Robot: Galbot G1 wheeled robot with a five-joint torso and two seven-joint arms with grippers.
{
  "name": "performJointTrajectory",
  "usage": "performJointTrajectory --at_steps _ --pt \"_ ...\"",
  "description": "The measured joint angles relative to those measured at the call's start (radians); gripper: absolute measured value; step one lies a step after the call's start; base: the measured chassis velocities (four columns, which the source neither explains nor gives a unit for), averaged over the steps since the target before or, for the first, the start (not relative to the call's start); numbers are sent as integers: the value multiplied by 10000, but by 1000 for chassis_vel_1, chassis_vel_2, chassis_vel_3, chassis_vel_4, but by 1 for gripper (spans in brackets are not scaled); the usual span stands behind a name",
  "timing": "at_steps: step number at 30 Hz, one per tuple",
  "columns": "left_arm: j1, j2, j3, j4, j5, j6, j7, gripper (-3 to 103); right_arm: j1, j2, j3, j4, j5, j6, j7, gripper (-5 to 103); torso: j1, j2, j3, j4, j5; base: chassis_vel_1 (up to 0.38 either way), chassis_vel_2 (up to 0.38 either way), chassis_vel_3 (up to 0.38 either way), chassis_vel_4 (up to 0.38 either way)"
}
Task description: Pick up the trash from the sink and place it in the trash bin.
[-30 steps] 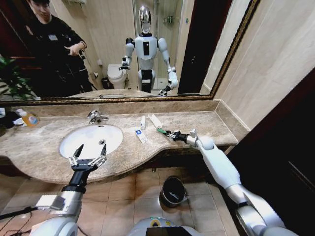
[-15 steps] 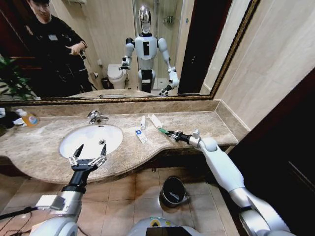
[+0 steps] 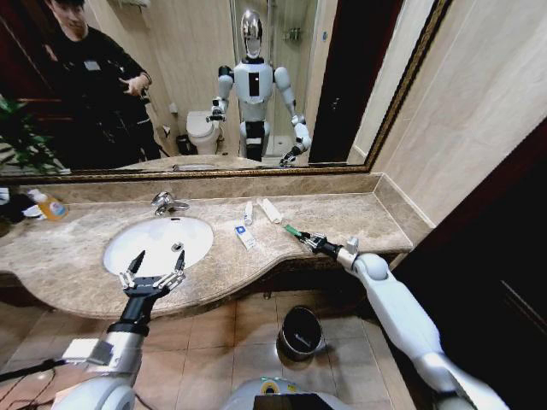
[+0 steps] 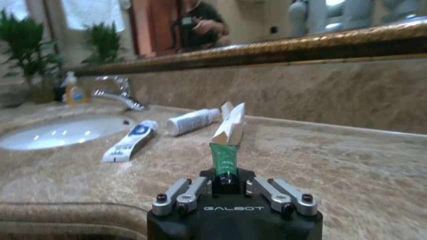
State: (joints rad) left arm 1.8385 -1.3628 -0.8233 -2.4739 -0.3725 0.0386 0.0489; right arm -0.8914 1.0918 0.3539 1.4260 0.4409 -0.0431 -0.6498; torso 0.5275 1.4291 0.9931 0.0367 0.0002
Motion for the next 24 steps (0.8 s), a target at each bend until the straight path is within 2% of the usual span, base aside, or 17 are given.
performJointTrajectory --at_steps 1,3,6,7,10,13,19,24 --pt "-1 0 0 0 1 0 -1 100 -413 -11 175 445 201 71 403 21 0 0 -1 1 -2 0 0 0 0" --pt "-1 0 -1 0 0 0 -1 100 -589 -11 276 644 267 92 582 21 0 1 0 1 -2 0 0 0 0" --pt "-1 0 -1 0 0 0 -1 100 -1370 35 718 1497 357 191 1498 21 -1 2 -1 1 -2 0 0 0 0" --pt "-1 0 -1 0 0 0 -1 100 -1370 35 718 1497 357 191 1498 21 -1 2 -1 1 -2 0 0 0 0" --pt "-1 0 0 0 0 0 -1 100 -1923 135 959 2160 272 324 2336 21 0 2 0 2 -2 0 0 0 0" --pt "0 0 -1 0 0 0 -1 100 -2434 285 1250 2711 239 397 2783 21 0 2 0 1 -3 0 0 0 0" --pt "0 -1 -1 0 0 0 -2 100 -3344 512 1809 3596 98 454 3122 21 -1 3 0 1 -5 0 0 0 0" --pt "0 0 -1 0 0 0 -1 100 -4598 928 2472 4034 -142 1101 3242 21 -1 2 0 1 -1 0 0 0 0"
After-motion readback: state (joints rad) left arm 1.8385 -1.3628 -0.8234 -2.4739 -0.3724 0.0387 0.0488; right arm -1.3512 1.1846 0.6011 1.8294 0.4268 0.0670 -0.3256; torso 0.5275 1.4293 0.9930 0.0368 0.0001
